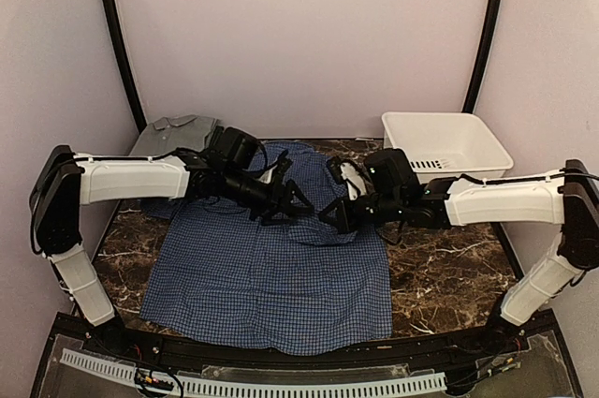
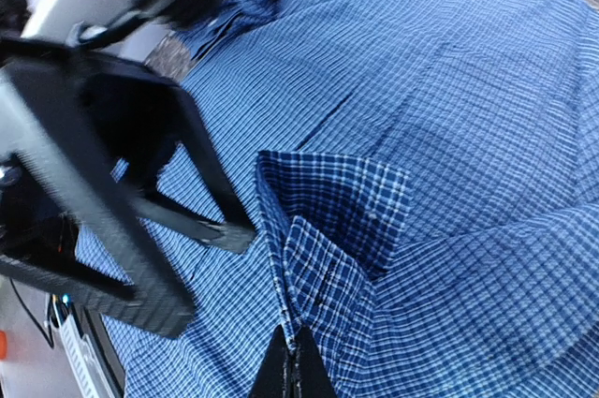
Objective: Fold and stack the long sleeve shirts
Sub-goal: Pass from the right arm to the left
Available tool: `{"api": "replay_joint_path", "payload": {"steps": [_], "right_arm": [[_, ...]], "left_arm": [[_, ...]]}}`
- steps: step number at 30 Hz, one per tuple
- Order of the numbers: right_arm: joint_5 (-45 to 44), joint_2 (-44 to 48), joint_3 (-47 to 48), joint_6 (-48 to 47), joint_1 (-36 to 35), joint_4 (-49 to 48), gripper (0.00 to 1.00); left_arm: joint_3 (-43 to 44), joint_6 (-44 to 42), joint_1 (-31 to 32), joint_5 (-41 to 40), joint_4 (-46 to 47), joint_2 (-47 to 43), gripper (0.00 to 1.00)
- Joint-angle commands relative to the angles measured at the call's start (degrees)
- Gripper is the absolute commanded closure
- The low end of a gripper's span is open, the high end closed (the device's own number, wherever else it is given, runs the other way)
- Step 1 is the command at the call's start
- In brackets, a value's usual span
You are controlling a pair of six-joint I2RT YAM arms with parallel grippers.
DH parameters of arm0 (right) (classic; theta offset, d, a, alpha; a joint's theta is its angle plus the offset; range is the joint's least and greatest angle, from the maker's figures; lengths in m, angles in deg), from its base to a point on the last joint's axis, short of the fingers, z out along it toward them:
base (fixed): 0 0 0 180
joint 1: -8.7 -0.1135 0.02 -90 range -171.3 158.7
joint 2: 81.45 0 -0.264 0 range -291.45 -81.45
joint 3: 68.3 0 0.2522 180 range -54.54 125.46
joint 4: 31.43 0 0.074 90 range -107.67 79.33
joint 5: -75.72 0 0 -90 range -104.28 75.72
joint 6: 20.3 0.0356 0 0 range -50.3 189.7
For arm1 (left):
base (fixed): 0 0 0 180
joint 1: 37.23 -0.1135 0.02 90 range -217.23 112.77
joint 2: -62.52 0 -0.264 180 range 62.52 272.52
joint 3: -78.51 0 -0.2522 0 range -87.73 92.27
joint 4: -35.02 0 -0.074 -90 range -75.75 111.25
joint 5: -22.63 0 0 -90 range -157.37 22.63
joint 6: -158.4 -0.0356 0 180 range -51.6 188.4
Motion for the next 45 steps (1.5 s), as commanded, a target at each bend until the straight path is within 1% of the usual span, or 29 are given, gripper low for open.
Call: {"api": "replay_joint_path", "payload": {"steps": [1, 2, 4, 6, 9, 11, 14, 18, 20, 21, 22, 23, 24, 25, 26, 27, 28, 29, 30, 33, 34, 37, 40, 42, 45], "right_arm": [[-0.98, -2.32, 1.97, -3.83, -4.33, -2.73, 1.00], [-2.38, -2.95, 2.23, -4.33, -5.12, -2.38, 1.00], [-5.02, -4.18, 3.10, -5.58, -6.72, -1.54, 1.00], [-7.04, -5.43, 3.74, -6.74, -8.21, -1.12, 1.00], [-8.30, -7.04, 4.19, -7.88, -10.00, -1.32, 1.00], [-8.50, -7.63, 4.12, -8.49, -10.79, -1.87, 1.00], [-9.65, -8.42, 4.19, -9.29, -11.63, -1.68, 1.00], [-10.23, -8.44, 3.78, -9.84, -11.92, -1.87, 1.00], [-10.47, -8.19, 3.50, -10.11, -11.96, -1.96, 1.00], [-10.87, -8.02, 3.47, -10.17, -11.94, -1.74, 1.00], [-12.23, -7.85, 3.49, -10.04, -11.92, -1.10, 1.00], [-13.22, -7.38, 3.36, -9.96, -12.00, -0.73, 1.00], [-13.77, -6.85, 2.92, -9.95, -11.96, -0.72, 1.00], [-13.97, -6.06, 2.21, -10.03, -11.99, -1.05, 1.00], [-13.93, -5.34, 1.42, -10.04, -11.94, -1.39, 1.00], [-13.77, -4.75, 0.44, -10.07, -11.93, -1.84, 1.00], [-13.63, -4.19, -0.37, -10.19, -11.95, -2.25, 1.00], [-13.52, -3.74, -1.09, -10.23, -11.95, -2.64, 1.00], [-13.43, -3.36, -1.63, -10.29, -11.93, -3.07, 1.00], [-12.82, -2.29, -3.29, -10.66, -11.96, -4.18, 1.00], [-12.79, -2.01, -3.80, -10.65, -11.97, -4.68, 1.00], [-12.63, -0.99, -4.64, -11.03, -11.95, -5.40, 1.00], [-12.75, -0.37, -5.18, -11.58, -11.96, -5.91, 1.00], [-13.03, -0.15, -5.52, -11.91, -11.93, -5.92, 1.00], [-13.22, 0.26, -6.21, -12.10, -11.84, -6.54, 1.00]], "left_arm": [[-6.01, 11.95, -0.79, 2.71, 4.59, -2.99, 0.35], [-6.89, 15.26, -0.93, 3.00, 5.62, -3.51, 0.34], [-8.91, 17.91, -1.11, 1.42, 7.25, -4.64, 0.33], [-10.04, 19.17, -1.23, -0.13, 6.76, -5.51, 0.31], [-12.62, 22.18, -1.56, -0.47, 7.47, -5.90, 0.30], [-14.06, 23.46, -1.58, -0.84, 8.95, -5.82, 0.30], [-14.43, 22.37, -1.59, -2.58, 8.67, -5.70, 0.30], [-11.59, 16.12, -1.50, -5.55, 2.26, -5.39, 0.31], [-9.57, 11.55, -1.50, -6.92, -1.94, -4.85, 0.33], [-8.75, 7.77, -1.50, -7.76, -3.89, -4.66, 0.34], [-7.42, 5.68, -1.50, -10.09, -7.76, -4.77, 0.34], [-7.02, 2.04, -1.50, -11.32, -9.26, -5.72, 0.33], [-6.70, 0.04, -1.52, -14.10, -11.21, -6.49, 0.32], [-6.75, -3.91, -1.55, -15.48, -11.55, -8.52, 0.28], [-7.31, -5.92, -1.56, -17.28, -11.04, -9.56, 0.26], [-7.45, -10.28, -1.61, -17.88, -10.68, -10.96, 0.22], [-7.38, -12.40, -1.66, -17.94, -9.99, -11.35, 0.21], [-7.31, -16.34, -1.67, -17.12, -9.45, -11.40, 0.16], [-6.88, -20.23, -1.67, -15.71, -8.47, -10.52, 0.14], [-5.27, -26.69, -1.67, -8.96, -7.31, -7.48, 0.09], [-5.14, -28.77, -1.67, -7.94, -5.69, -6.44, 0.08], [-4.56, -32.06, -1.61, -2.40, -2.92, -4.23, 0.06], [-3.12, -36.20, -1.61, 1.19, -4.29, -0.59, 0.05], [-3.04, -37.06, -1.42, 3.42, -3.30, 0.56, 0.03], [-1.61, -38.52, -0.26, 4.57, -2.93, 2.68, 0.02]]}}
